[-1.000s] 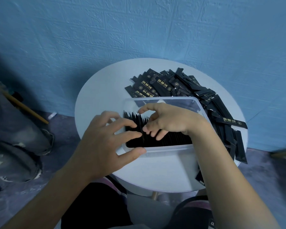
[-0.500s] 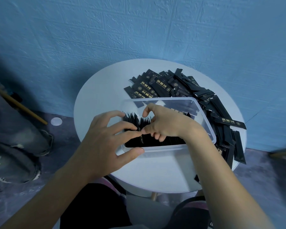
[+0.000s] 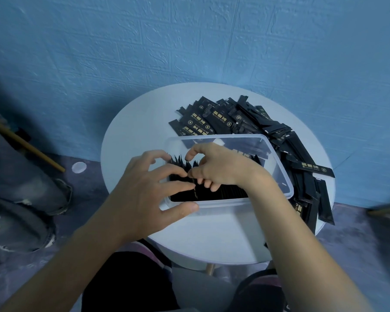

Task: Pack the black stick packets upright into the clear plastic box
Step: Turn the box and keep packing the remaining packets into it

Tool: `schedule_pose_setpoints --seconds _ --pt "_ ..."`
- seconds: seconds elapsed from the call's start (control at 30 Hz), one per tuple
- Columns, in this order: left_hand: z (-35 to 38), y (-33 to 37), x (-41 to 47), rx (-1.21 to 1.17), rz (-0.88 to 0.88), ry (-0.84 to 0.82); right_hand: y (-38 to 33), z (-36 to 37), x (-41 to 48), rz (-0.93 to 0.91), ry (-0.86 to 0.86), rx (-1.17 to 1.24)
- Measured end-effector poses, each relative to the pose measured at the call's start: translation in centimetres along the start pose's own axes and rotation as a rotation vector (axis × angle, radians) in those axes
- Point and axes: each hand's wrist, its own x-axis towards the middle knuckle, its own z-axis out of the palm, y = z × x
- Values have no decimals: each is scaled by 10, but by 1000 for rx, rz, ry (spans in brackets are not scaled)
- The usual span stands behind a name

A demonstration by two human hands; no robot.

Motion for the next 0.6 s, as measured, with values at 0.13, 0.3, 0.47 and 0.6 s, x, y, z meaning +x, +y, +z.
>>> schedule_pose_setpoints --seconds 0.13,0.3,0.47,0.6 --pt "3 1 -2 -20 -3 32 5 0 -1 25 4 -23" --pt "4 2 -3 -24 -9 44 7 0 -4 40 2 -55" --pt "4 2 -4 -10 -3 55 7 -4 -15 62 7 -43" --pt "2 3 -3 23 9 62 11 -3 -17 73 44 -72"
